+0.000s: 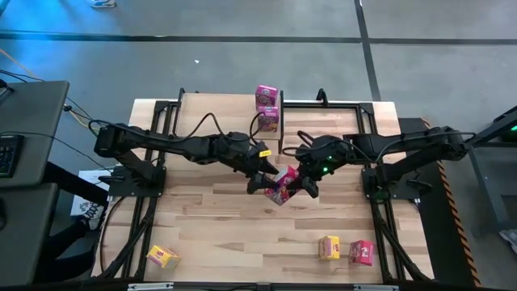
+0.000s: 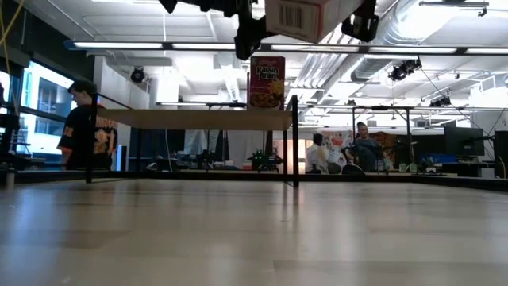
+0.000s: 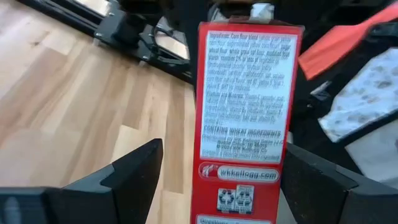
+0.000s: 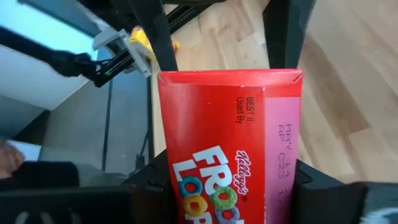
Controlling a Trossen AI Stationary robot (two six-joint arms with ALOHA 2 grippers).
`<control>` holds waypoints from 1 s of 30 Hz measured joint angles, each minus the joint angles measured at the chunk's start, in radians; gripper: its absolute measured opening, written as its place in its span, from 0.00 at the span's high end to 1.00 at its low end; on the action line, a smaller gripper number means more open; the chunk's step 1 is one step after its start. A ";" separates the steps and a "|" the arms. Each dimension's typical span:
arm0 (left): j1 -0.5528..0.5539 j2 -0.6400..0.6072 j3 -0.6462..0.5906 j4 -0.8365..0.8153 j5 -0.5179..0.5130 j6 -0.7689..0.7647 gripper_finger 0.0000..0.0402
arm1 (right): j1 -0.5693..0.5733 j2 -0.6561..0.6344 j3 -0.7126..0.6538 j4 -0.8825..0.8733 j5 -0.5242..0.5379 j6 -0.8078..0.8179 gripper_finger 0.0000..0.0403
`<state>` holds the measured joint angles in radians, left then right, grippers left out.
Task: Stack cereal on shelf
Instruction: Put the top red cereal box on the shelf
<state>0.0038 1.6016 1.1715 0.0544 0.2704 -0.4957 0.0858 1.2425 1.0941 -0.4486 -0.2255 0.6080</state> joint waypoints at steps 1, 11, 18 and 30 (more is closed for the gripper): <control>0.000 -0.003 0.001 -0.011 -0.028 0.003 0.28 | 0.000 0.000 -0.001 0.000 -0.002 0.001 0.66; -0.013 -0.002 0.000 0.014 0.049 0.035 0.28 | 0.007 0.001 -0.002 0.043 0.021 -0.021 0.66; -0.018 0.007 0.000 0.012 0.055 0.026 0.36 | 0.007 0.001 -0.002 0.074 0.034 -0.036 0.66; -0.017 0.006 -0.001 0.015 0.108 0.018 0.65 | 0.007 -0.004 -0.002 0.069 0.021 -0.013 0.58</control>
<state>-0.0128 1.6081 1.1709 0.0692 0.3786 -0.4776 0.0925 1.2386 1.0924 -0.3795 -0.2041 0.5953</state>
